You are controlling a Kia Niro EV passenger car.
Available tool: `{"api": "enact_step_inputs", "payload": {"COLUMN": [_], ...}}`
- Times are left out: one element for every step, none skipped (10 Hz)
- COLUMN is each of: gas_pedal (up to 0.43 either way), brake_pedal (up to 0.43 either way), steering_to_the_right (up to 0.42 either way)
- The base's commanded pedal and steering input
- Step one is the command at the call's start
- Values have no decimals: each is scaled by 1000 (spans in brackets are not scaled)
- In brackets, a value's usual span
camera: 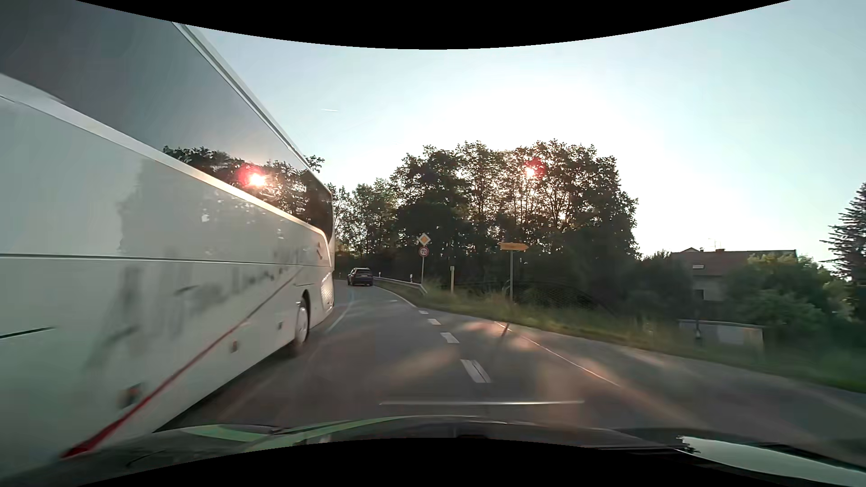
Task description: Follow the waypoints while adhering to traffic rules and regulations
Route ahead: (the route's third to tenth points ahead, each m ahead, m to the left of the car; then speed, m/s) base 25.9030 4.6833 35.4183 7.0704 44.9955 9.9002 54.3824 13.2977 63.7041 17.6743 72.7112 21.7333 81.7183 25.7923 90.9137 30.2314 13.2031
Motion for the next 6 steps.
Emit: {"api": "enact_step_inputs", "payload": {"gas_pedal": [260, 280, 299, 299, 319, 331], "brake_pedal": [0, 0, 0, 0, 0, 0], "steering_to_the_right": [-54, -61, -69, -72, -74, -75]}}
